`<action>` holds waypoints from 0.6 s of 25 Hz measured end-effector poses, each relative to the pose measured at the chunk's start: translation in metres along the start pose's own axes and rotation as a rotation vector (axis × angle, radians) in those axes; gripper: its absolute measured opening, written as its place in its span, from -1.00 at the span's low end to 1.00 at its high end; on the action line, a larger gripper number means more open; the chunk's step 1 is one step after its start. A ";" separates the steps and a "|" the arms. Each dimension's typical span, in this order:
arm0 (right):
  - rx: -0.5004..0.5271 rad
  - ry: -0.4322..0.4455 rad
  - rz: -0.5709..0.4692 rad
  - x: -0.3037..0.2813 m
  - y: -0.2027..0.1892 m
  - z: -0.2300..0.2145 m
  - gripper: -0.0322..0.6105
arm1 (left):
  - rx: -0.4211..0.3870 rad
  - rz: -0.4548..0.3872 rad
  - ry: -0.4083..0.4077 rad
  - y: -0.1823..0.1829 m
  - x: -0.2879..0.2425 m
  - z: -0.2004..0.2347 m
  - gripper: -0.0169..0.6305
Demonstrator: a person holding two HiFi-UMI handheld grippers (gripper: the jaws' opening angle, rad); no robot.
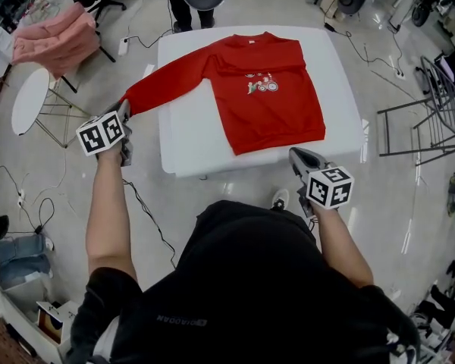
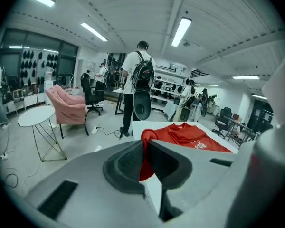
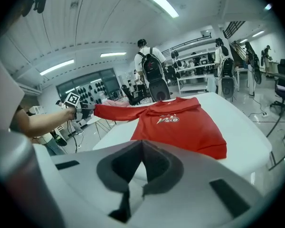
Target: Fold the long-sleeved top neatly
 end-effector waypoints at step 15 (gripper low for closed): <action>0.044 -0.027 0.007 -0.008 0.024 -0.021 -0.89 | 0.086 -0.036 -0.133 0.090 -0.015 0.017 -0.88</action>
Point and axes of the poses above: the fingertips, and each gripper's own axes: x backward along the fingers, z to its left, y out of its top, the point moved 2 cm from there along x, backward along the fingers, and after that the axes turned 9 degrees about -y, right-handed, at the moved point
